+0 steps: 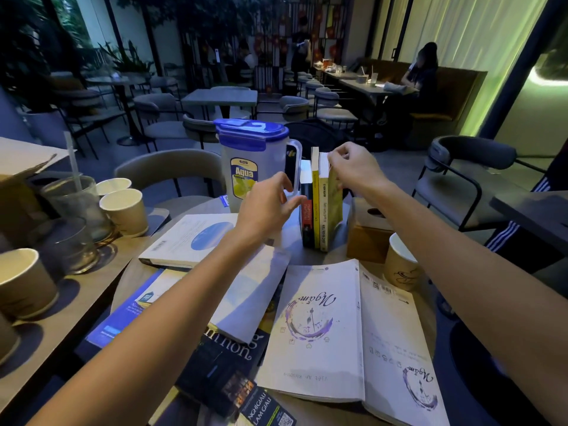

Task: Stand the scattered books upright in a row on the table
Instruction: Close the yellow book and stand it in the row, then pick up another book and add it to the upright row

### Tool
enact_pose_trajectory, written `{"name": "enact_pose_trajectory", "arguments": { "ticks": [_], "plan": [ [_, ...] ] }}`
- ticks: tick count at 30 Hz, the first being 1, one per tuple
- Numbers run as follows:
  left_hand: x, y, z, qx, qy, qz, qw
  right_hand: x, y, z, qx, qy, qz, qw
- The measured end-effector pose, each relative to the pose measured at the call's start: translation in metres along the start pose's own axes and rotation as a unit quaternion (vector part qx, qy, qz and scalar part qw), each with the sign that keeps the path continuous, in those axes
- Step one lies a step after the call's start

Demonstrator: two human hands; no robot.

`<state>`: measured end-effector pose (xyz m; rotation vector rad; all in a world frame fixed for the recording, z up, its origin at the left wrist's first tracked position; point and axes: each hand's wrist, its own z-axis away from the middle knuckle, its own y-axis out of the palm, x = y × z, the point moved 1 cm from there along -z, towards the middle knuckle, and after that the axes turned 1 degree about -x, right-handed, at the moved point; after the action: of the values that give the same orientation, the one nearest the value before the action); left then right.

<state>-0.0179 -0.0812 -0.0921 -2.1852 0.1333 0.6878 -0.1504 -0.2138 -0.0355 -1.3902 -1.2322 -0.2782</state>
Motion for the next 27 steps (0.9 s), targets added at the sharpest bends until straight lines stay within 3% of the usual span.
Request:
{"name": "enact_pose_trajectory", "arguments": {
  "ticks": [5,12,16,20,27],
  "plan": [
    [0.010,-0.034,0.019,0.083,-0.031,-0.048,0.995,0.031,0.001,0.024,0.000,-0.111,0.021,0.994],
    [0.043,-0.080,0.059,0.173,-0.060,-0.124,0.975,0.055,0.064,0.062,0.217,-0.231,0.116,0.941],
    [0.060,-0.096,0.083,0.249,-0.084,-0.173,0.949,0.052,0.110,0.068,0.254,-0.273,0.212,0.903],
    [0.071,-0.095,0.099,0.227,-0.093,-0.192,0.950,0.046,0.140,0.070,0.253,-0.330,0.334,0.846],
    [0.081,-0.082,0.113,0.176,-0.054,-0.182,0.966,0.041,0.144,0.076,0.225,-0.424,0.408,0.777]
  ]
}}
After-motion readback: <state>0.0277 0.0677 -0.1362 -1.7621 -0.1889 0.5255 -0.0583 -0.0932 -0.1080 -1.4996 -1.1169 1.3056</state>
